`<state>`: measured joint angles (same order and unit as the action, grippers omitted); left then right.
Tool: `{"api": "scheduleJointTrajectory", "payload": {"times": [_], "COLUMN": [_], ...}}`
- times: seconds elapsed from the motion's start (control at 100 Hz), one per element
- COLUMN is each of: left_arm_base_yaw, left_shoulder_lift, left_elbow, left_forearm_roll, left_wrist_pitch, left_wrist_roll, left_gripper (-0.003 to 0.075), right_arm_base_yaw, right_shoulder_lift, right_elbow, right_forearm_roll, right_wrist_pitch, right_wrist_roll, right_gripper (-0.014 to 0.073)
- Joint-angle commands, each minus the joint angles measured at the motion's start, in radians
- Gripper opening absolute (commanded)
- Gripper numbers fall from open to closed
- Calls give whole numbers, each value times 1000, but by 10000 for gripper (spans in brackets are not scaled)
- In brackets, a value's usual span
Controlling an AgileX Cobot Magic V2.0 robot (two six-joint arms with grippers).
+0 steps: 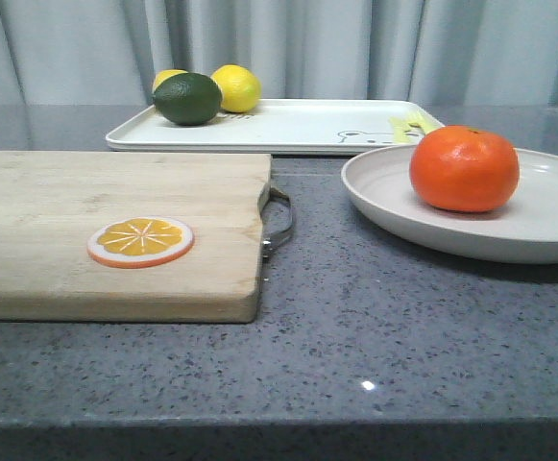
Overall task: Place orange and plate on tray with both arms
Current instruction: 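Grip the rim of the white plate with the right gripper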
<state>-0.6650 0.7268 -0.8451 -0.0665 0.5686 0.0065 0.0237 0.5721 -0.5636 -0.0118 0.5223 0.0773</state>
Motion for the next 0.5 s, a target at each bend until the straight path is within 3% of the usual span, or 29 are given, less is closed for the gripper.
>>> {"api": "scheduleJointTrajectory", "payload": {"times": [0.0, 0.13, 0.49], "left_arm_base_yaw": [1, 1, 1], "left_shoulder_lift": [-19, -19, -19], "left_elbow": [-5, -3, -3], "left_forearm_roll": [3, 3, 3], "left_wrist_pitch": [-84, -84, -84], "left_wrist_roll": [1, 1, 1], "left_gripper": [323, 323, 323], "right_arm_base_yaw": [19, 26, 26], "right_shoulder_lift": [77, 196, 484], "right_elbow": [-83, -157, -340], "right_forearm_roll": [-9, -1, 88], "right_wrist_pitch": [-4, 81, 230], "right_wrist_roll": [-20, -20, -31], "right_gripper": [336, 428, 427]}}
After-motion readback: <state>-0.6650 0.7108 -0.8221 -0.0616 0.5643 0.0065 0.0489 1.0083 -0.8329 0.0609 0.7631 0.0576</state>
